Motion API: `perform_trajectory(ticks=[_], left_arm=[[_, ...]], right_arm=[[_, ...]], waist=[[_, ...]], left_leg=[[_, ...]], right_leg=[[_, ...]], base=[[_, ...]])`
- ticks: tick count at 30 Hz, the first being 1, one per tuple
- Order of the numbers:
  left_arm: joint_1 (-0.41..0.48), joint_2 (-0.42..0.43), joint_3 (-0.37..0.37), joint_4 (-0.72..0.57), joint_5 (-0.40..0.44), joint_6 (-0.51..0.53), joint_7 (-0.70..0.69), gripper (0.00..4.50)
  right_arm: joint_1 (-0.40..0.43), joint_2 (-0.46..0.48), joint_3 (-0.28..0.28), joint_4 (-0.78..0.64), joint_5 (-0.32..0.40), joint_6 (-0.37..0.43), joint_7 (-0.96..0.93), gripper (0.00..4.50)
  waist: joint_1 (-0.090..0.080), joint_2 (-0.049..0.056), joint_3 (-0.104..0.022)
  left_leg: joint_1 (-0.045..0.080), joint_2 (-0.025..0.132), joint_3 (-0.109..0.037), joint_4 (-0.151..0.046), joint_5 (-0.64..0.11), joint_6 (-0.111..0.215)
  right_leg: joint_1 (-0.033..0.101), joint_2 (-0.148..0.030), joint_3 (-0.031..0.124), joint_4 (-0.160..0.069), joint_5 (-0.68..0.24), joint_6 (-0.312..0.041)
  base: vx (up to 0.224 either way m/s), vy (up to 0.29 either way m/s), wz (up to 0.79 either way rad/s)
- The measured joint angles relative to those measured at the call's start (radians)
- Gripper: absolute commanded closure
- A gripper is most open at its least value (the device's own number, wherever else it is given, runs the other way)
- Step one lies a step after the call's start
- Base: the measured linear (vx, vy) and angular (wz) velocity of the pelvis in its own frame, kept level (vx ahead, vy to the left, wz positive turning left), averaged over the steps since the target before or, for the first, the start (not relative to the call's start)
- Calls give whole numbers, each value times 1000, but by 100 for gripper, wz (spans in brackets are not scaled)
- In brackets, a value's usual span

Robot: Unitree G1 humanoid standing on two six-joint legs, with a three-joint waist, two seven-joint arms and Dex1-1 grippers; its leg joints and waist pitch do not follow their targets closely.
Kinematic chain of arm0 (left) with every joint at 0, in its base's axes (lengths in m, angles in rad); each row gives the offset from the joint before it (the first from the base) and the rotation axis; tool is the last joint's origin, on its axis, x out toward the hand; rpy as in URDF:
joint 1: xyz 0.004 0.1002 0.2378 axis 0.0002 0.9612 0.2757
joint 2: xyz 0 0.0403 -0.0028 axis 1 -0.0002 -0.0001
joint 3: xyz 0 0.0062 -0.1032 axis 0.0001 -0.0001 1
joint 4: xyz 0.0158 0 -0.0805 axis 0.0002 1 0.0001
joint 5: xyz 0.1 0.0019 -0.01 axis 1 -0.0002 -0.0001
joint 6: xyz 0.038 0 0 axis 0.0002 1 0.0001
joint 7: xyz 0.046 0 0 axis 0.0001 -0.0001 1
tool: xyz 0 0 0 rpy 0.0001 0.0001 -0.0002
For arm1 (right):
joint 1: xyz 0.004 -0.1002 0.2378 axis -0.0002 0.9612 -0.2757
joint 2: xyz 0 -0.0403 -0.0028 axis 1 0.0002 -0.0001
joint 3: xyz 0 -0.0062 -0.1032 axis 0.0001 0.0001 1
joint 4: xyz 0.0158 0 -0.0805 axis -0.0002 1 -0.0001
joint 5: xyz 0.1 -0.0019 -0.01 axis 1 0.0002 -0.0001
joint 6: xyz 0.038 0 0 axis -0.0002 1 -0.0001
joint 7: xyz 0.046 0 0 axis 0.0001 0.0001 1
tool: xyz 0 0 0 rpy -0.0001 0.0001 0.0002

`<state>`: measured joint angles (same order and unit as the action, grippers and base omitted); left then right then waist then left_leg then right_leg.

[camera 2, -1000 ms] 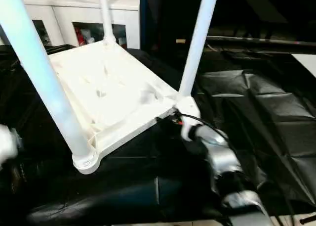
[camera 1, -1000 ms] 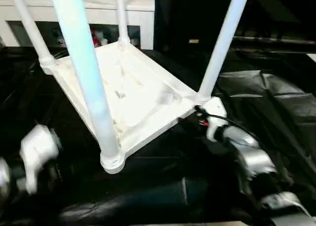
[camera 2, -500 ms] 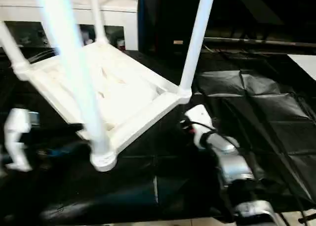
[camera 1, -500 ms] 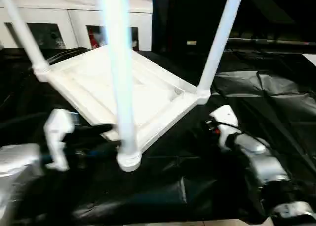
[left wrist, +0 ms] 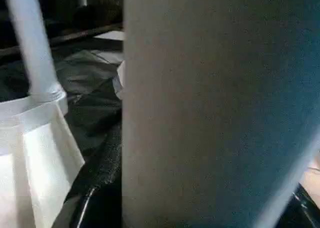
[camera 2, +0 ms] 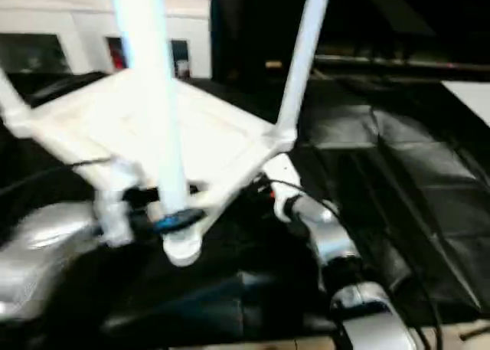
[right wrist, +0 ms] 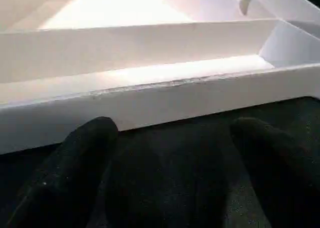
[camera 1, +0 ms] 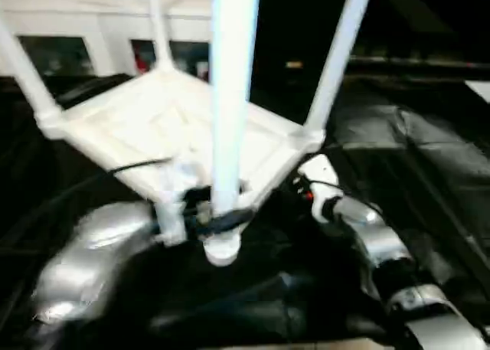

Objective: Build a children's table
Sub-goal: Rotate table base

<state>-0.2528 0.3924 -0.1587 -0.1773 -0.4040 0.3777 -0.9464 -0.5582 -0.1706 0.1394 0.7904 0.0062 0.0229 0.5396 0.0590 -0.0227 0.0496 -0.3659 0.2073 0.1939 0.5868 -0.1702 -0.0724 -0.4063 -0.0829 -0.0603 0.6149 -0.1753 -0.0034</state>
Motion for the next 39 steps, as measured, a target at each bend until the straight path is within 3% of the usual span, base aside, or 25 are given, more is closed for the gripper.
perform_trajectory(ticks=[12, 19, 22, 31, 35, 39], left_arm=[[-133, -168, -130, 135, 91, -63, 18, 193], [-197, -200, -190, 265, 205, -160, 90, 193], [-224, -178, -193, 309, 251, -181, 121, 193], [-229, -128, -186, 333, 271, -228, 114, 193], [-202, -65, -162, 312, 219, -221, 16, 193], [-181, 30, -176, 328, 203, -184, -111, 193]], right_arm=[[-11, -8, -20, 49, -5, -27, 11, 31], [-25, 7, -21, 60, -17, -37, -8, 31], [-51, 21, -20, 85, -24, -53, -39, 31], [-64, -29, -56, 84, 6, -73, 17, 31], [-49, -90, -72, 25, 32, -78, 93, 31], [38, -145, -48, -89, 44, -75, 227, 31]], waist=[[-11, -1, 0], [-14, 0, 1], [-19, 1, 1], [-3, 6, 0], [-7, 9, -1], [-2, 15, -1]], left_leg=[[-1, 1, 0, 2, 0, 0], [0, 1, 0, 2, 0, 0], [1, 1, -1, 2, 0, 0], [1, 0, -3, 2, 0, 0], [1, 0, -6, 1, 0, 0], [2, 0, -14, 0, 0, 0]], right_leg=[[-1, 1, 0, -1, 0, 0], [0, 1, 0, 0, 1, -2], [0, 1, -1, 0, 2, -3], [0, 1, -2, 0, 4, -6], [1, 2, -3, 0, 4, -5], [1, 6, -4, -1, 2, -2]], base=[[0, 0, 0], [0, 0, 0], [0, 0, 0], [0, 0, 0], [0, 0, 0], [0, 0, 0]])
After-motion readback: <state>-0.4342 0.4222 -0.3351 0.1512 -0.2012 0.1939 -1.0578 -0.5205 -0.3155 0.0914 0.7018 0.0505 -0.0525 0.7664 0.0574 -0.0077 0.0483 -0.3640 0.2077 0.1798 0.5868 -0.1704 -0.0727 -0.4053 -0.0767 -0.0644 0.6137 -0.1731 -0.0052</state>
